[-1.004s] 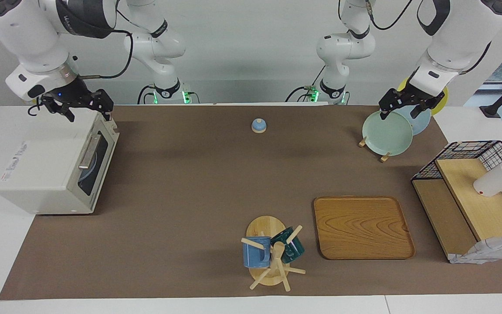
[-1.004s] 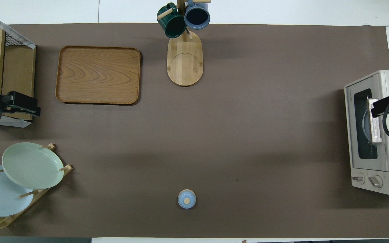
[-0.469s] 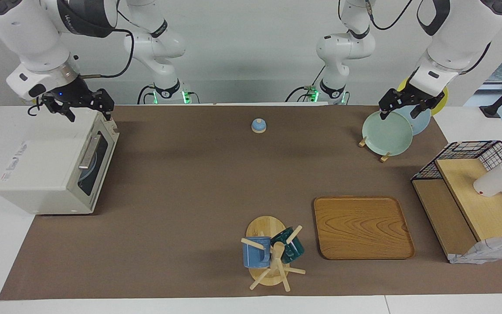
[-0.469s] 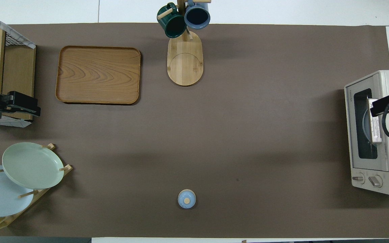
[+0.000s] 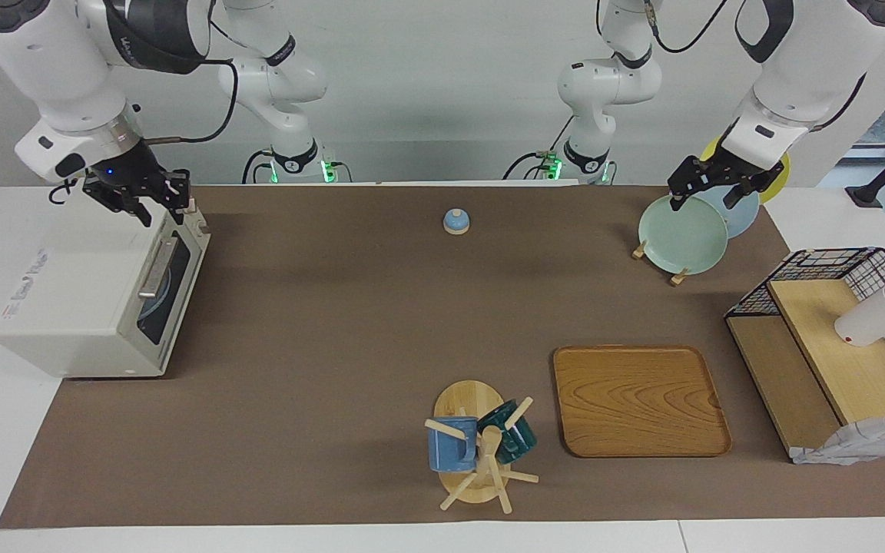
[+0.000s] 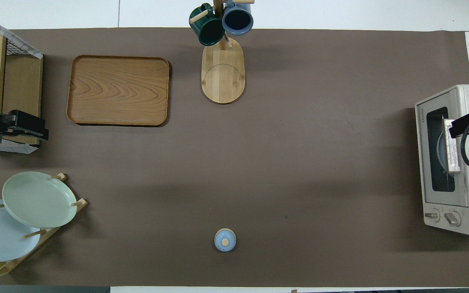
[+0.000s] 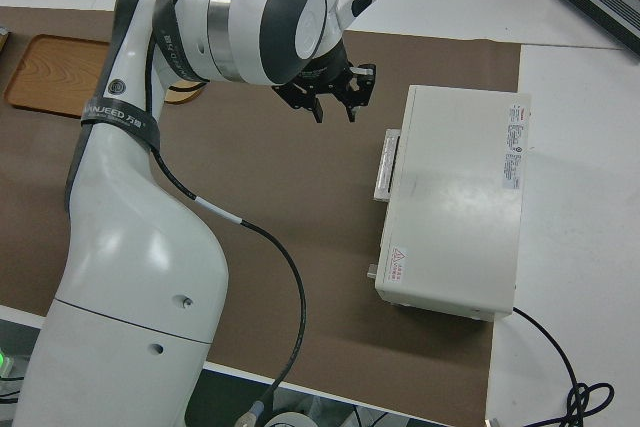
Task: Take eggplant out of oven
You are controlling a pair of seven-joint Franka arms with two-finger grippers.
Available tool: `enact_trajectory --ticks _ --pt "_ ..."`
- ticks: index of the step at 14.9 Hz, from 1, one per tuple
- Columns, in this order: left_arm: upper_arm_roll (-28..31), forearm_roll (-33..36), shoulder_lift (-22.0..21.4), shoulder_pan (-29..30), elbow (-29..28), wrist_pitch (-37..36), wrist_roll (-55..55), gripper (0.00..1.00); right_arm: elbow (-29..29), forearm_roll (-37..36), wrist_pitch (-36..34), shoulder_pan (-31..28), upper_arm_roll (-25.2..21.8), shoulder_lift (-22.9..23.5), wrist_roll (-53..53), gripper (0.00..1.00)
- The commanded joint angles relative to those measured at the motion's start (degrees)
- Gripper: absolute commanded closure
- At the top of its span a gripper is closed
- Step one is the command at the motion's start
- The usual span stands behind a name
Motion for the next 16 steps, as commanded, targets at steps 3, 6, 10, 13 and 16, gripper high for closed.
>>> enact_trajectory --ticks 3,6,10,13,16 --pt "0.2 0.9 -0.8 -0.2 0.0 -0.8 -0.3 0.0 -8.3 -6.7 9.5 -0.8 0.3 -2.8 1.6 1.0" --pt "0.2 0.9 -0.8 -0.2 -0.1 -0.8 -0.3 0.0 -9.0 -6.6 11.5 -1.6 0.4 -2.0 4.0 1.0" --pt "0.2 0.9 -0.8 -0.3 0.0 -0.8 -0.3 0.0 -11.4 -6.5 14.9 -2.6 0.3 -1.3 4.9 1.0" --pt "0.2 0.9 -0.8 -0.3 0.0 -0.8 -0.3 0.0 -14.6 -6.5 17.3 -3.8 0.3 -1.4 4.7 1.0" --pt "0.2 0.9 -0.8 -0.3 -0.1 -0.8 -0.3 0.0 -15.6 -7.1 17.6 -3.3 0.3 -1.4 4.5 1.0"
